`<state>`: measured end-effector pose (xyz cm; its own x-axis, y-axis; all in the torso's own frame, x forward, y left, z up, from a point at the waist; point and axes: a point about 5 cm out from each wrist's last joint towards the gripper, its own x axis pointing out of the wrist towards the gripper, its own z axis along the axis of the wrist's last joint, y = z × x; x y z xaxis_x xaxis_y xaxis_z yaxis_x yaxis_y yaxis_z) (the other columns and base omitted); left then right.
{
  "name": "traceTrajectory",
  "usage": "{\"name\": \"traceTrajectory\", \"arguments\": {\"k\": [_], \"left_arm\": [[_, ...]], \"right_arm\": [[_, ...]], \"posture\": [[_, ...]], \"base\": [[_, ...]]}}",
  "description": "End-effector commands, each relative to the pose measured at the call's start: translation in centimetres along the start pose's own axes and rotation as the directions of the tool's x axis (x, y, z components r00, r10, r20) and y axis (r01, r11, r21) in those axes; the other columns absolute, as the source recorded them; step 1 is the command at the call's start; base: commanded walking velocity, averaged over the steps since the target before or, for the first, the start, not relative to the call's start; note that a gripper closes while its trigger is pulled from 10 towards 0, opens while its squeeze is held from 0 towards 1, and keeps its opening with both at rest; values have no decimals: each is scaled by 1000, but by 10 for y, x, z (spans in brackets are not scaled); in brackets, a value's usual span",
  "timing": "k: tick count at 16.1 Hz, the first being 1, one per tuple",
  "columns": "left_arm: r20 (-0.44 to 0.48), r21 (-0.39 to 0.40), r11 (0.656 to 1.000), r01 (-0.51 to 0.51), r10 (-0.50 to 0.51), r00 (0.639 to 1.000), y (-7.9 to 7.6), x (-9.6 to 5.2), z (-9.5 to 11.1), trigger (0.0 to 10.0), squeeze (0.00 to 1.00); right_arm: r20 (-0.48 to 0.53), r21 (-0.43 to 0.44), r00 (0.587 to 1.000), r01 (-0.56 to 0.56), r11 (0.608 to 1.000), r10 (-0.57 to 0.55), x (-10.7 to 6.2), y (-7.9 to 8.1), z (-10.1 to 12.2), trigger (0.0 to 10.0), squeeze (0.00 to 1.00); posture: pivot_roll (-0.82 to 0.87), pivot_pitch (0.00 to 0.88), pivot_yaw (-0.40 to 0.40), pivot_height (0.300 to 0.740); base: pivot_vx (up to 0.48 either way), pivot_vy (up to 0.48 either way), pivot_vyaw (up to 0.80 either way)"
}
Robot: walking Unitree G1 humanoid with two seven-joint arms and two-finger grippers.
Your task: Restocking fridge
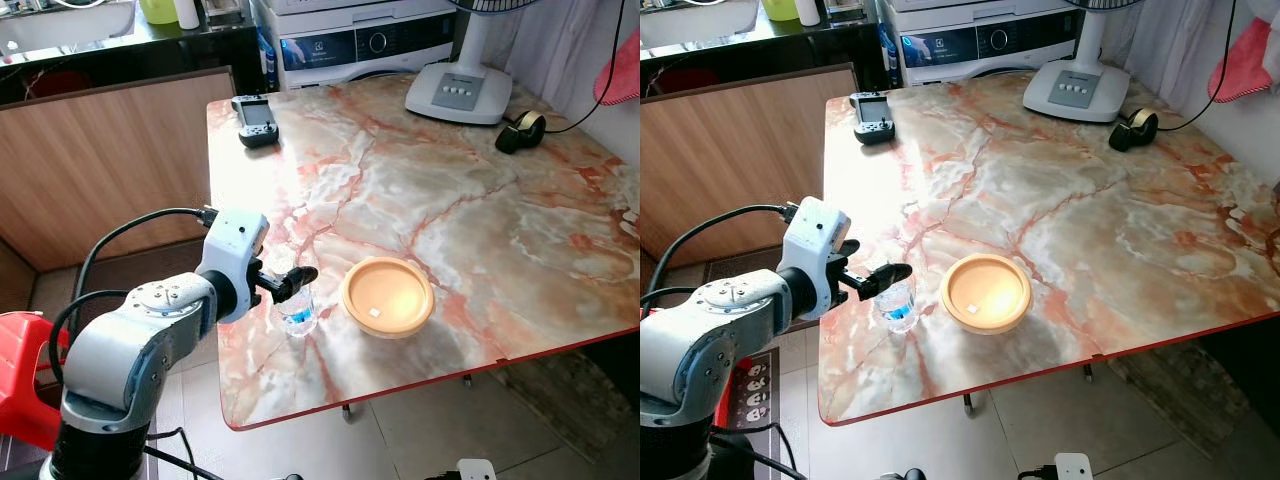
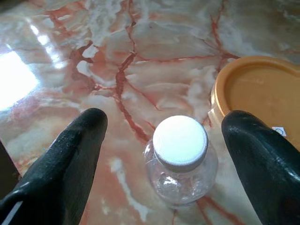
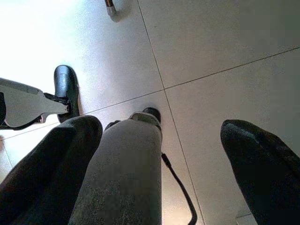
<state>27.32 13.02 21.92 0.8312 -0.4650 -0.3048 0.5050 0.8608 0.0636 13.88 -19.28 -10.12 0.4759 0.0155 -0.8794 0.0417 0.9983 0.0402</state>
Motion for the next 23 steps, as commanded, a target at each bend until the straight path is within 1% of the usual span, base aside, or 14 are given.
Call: {"name": "traceTrajectory", "arguments": {"k": [1,2,3,4,5,6,7,8,23], "left_arm": [[-11,-17,1000,3,-3,1000,-1,-1,-1,2235,0],[-11,-23,1000,6,-6,1000,-1,0,-1,549,0],[-11,-27,1000,9,-9,1000,-2,0,-1,549,0],[-15,-29,1000,4,-4,1000,-1,0,-2,2392,0],[-18,-30,1000,0,-1,1000,-1,-1,-2,6510,0],[-20,-30,1000,-1,1,1000,-1,-1,-3,9098,0],[-21,-32,999,-2,2,1000,-1,-1,-3,7804,0],[-21,-40,999,-8,7,1000,-1,0,-3,0,0],[-49,-65,998,-10,7,999,-3,1,-13,0,0]], "right_arm": [[-20,6,1000,-2,1000,2,-1,1,-6,10000,0],[-20,6,1000,-2,1000,2,-1,1,-6,10000,0],[-20,5,1000,-3,1000,3,-1,1,-5,10000,0],[-20,6,1000,-3,1000,3,-1,1,-5,10000,0],[-20,7,1000,-3,1000,3,-1,1,-5,10000,0],[-20,7,1000,-3,1000,3,-1,0,-5,10000,0],[-20,7,1000,-3,1000,3,-1,0,-5,10000,0],[-21,6,1000,-4,1000,4,-1,0,-5,10000,0],[-28,-10,1000,-11,1000,10,0,1,-5,10000,0]], "posture": [[61,87,35,740],[58,92,33,740],[58,92,33,740],[59,95,33,740],[59,96,32,740],[60,97,32,740],[59,97,31,740],[59,97,31,740],[56,98,30,740]], "base": [[0,0,0],[0,0,0],[0,0,0],[0,0,0],[0,0,0],[0,0,0],[0,0,0],[0,0,0],[0,0,0]]}}
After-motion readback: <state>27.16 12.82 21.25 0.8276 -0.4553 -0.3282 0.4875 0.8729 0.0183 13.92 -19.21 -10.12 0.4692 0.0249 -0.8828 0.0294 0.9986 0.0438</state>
